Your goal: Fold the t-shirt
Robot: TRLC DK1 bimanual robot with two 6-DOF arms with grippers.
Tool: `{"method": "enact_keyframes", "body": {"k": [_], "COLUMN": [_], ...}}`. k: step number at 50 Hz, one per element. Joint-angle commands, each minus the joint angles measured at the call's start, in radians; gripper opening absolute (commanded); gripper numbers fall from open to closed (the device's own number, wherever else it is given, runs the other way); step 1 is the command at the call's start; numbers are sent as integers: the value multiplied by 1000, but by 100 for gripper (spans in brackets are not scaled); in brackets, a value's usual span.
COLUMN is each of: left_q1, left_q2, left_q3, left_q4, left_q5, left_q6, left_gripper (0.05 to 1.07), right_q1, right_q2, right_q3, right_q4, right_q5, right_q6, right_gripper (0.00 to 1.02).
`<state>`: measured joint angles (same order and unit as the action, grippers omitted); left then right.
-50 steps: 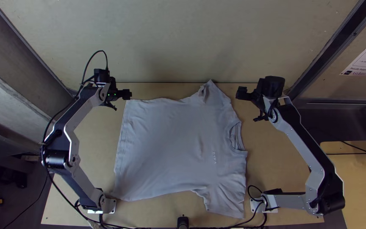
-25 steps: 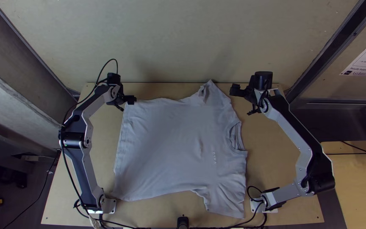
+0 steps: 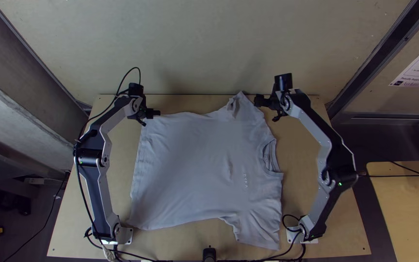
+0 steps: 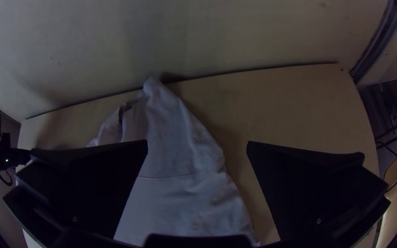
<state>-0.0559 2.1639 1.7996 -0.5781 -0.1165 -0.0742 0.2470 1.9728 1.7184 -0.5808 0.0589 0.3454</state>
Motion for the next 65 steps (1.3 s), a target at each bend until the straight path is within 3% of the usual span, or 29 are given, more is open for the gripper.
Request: {"method": "enact_keyframes", "body": {"k": [1,12,15,19,29,34,38,47,52,65], "left_q1": [2,4,7,8,8,8,10,7,-1,-2], "left_q2": [16,-19,-24,-30,-53,-62,-69,-85,-92,-95], "left_q3": [-5,-11,-11,-11,-13,-13,-13,-9,-3,0], "left_q4": [-14,-20,-20,-20,-34,-43,-46,-52,-65,-85], "left_q5": [5,15,15,20,44,57,61,63,63,63], "left_q6": [7,-4,-6,-6,-21,-21,-22,-24,-21,-29], "left_gripper": [8,8,8,8,8,8,8,8,8,8], "right_q1": [11,21,26,31,21,17,15,17,11,-38], "right_q2": [90,230,256,297,426,495,521,540,540,492], "right_q3": [99,260,282,316,440,538,575,592,589,572], "right_q4": [-62,-169,-174,-172,-197,-235,-240,-240,-251,-278], "right_q5": [-5,-5,-7,-5,-2,-2,16,78,104,104], "right_q6": [26,32,32,33,47,46,50,38,30,26], "right_gripper": [98,92,92,84,81,65,60,3,2,2]}}
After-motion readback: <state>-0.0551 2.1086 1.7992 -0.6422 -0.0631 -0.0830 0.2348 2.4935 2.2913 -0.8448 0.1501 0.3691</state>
